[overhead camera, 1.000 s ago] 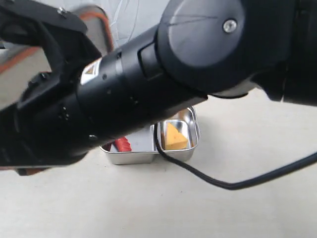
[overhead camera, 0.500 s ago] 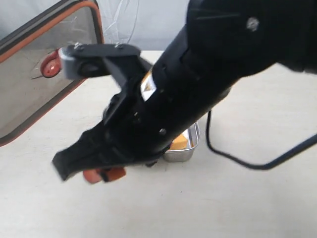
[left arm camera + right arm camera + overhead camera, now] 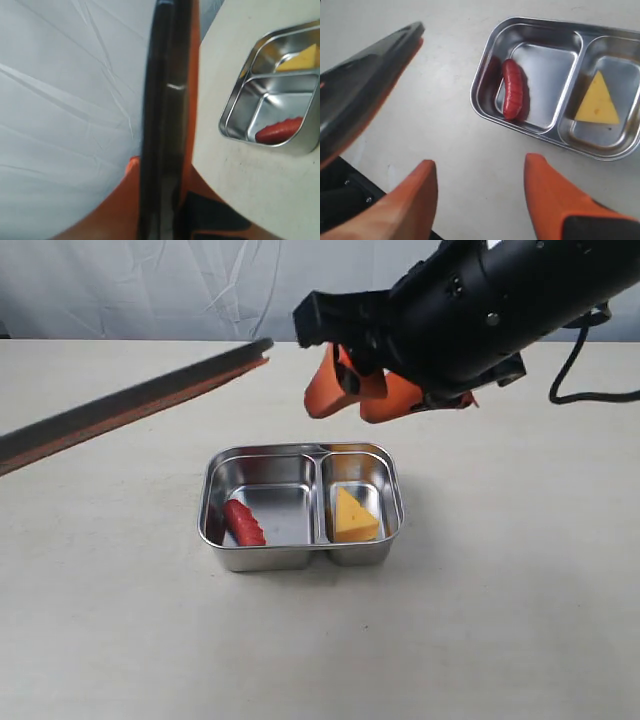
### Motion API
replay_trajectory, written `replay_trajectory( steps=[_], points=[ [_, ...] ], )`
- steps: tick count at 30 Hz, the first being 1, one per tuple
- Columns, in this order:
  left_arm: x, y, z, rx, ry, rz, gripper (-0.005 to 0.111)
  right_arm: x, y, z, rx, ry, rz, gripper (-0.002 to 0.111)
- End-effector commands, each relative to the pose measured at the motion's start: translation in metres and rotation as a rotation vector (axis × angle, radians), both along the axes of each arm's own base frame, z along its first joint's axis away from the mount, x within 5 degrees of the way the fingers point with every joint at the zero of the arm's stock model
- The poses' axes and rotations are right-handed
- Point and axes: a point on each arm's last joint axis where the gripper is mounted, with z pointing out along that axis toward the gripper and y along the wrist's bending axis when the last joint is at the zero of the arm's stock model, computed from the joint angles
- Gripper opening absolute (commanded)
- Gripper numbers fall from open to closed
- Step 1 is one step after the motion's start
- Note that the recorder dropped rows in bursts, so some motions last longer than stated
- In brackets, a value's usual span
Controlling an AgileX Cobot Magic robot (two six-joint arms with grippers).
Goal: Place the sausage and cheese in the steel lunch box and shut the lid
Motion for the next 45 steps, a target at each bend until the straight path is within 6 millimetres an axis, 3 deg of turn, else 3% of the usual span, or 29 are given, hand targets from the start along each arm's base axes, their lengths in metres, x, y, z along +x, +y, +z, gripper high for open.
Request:
replay_trajectory(
  steps=[1,7,12,22,27,31,36,45],
  points=[
    [0.002,0.006,0.002,0.126,-0.062,0.034,0.000,0.015,-0.018,0.010,0.136,0.046,-0.022,0.051],
    [0.004,0.009,0.003,0.171,-0.104,0.055,0.000,0.031,-0.022,0.009,0.395,0.276,0.079,0.051],
    [0.004,0.009,0.004,0.169,-0.110,0.057,0.000,0.039,-0.001,-0.002,0.540,0.389,0.088,0.051],
    [0.004,0.009,0.004,0.159,-0.109,0.056,0.000,0.041,0.035,-0.030,0.566,0.514,0.071,0.051],
    [0.004,0.008,0.004,0.146,-0.103,0.050,0.000,0.048,0.041,-0.037,0.586,0.533,0.020,0.050],
    [0.003,0.007,0.003,0.149,-0.093,0.039,0.000,0.048,0.042,-0.038,0.589,0.541,0.019,0.037],
    [0.002,0.006,0.001,0.149,-0.077,0.025,0.000,0.044,0.046,-0.038,0.593,0.554,0.038,0.002],
    [0.000,0.003,0.000,0.125,-0.048,-0.008,0.000,0.037,0.049,-0.037,0.590,0.515,0.119,-0.001]
  ],
)
